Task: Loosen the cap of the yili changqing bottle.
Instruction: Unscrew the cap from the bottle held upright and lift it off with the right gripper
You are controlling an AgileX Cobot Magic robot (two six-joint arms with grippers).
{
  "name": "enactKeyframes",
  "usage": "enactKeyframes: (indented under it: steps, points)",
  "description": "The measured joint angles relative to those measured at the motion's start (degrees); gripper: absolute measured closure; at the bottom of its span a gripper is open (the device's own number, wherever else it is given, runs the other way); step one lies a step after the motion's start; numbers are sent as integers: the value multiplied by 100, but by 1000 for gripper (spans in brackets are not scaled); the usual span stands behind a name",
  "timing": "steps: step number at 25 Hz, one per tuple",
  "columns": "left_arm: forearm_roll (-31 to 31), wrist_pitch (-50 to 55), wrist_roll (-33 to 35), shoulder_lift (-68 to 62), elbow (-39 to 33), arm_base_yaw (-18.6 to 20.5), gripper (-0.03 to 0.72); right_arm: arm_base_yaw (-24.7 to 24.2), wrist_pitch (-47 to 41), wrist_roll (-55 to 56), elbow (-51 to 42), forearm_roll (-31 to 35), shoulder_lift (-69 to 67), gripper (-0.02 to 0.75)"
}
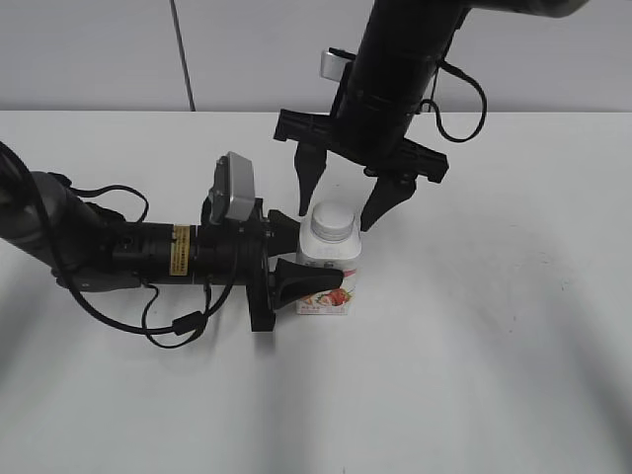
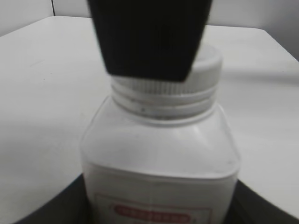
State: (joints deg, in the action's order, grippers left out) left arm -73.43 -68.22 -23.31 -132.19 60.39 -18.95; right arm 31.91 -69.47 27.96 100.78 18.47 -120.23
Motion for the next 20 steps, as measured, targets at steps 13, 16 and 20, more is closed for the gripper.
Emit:
enactKeyframes:
  steps: [13, 16, 20]
  points:
    - [17, 8, 0, 0, 0, 0, 315, 0, -68, -192, 91, 184, -163, 281]
    - [84, -11, 0, 0, 0, 0, 315, 0, -99, -192, 178, 126, -182, 321]
    - [96, 0, 0, 0, 0, 0, 315, 0, -116, -199, 201, 101, -204, 335]
